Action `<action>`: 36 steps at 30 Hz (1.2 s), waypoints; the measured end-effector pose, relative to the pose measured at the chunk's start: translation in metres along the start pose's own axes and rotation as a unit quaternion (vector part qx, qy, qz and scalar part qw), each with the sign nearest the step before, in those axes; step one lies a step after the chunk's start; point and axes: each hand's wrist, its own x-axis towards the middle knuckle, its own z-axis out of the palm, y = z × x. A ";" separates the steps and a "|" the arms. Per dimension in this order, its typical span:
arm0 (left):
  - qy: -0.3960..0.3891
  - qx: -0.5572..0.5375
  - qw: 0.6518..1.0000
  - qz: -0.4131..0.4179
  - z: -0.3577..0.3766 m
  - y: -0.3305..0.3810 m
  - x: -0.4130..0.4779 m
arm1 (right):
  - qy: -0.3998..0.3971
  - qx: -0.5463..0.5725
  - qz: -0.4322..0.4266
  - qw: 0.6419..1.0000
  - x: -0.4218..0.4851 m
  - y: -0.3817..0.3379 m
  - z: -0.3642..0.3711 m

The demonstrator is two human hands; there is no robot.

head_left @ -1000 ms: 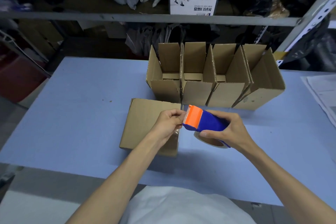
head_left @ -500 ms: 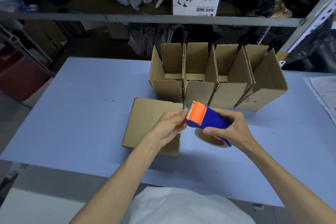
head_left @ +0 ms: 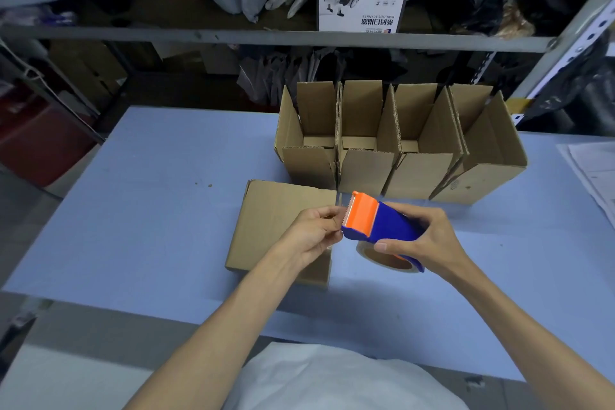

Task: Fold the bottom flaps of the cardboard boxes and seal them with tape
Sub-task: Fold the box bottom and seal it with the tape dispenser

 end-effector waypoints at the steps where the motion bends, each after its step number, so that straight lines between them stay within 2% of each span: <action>1: -0.008 -0.008 1.000 -0.004 -0.002 -0.001 0.000 | -0.001 0.002 0.001 1.000 -0.001 -0.001 0.000; 6: -0.099 -0.180 0.977 -0.053 -0.023 0.008 -0.006 | -0.003 -0.003 -0.007 1.000 -0.002 -0.001 -0.006; 7: -0.108 -0.185 0.975 -0.061 -0.026 0.009 -0.007 | -0.007 -0.007 -0.008 1.000 -0.003 -0.001 -0.007; 8: -0.107 -0.152 0.981 -0.057 -0.027 0.009 -0.007 | -0.012 -0.014 -0.010 1.000 -0.003 -0.001 -0.008; 11: -0.057 0.076 0.995 0.025 -0.021 0.006 -0.008 | -0.036 -0.042 -0.023 0.998 -0.005 0.000 -0.008; 15: 0.083 0.251 0.955 0.130 -0.011 -0.001 -0.006 | -0.063 -0.144 -0.039 0.987 -0.006 0.003 -0.003; 18: 0.150 0.361 0.899 0.199 -0.005 -0.003 -0.009 | -0.024 -0.224 -0.065 0.972 -0.005 0.005 0.003; 20: 0.171 0.375 0.884 0.219 -0.003 -0.002 -0.011 | -0.012 -0.224 -0.075 0.972 -0.003 0.005 0.004; 24: 0.153 0.277 0.937 0.145 -0.007 0.003 -0.009 | -0.017 -0.207 -0.077 0.975 -0.002 0.005 0.000; 26: 0.130 0.254 0.951 0.121 -0.008 0.005 -0.009 | -0.025 -0.209 -0.075 0.975 -0.001 0.005 -0.001; 31: 0.139 0.288 0.940 0.118 -0.009 0.002 -0.003 | -0.003 -0.283 -0.098 0.954 0.002 0.005 0.003; 36: 0.197 0.394 0.889 0.124 -0.012 -0.007 0.010 | -0.009 -0.303 -0.086 0.949 0.011 0.007 0.007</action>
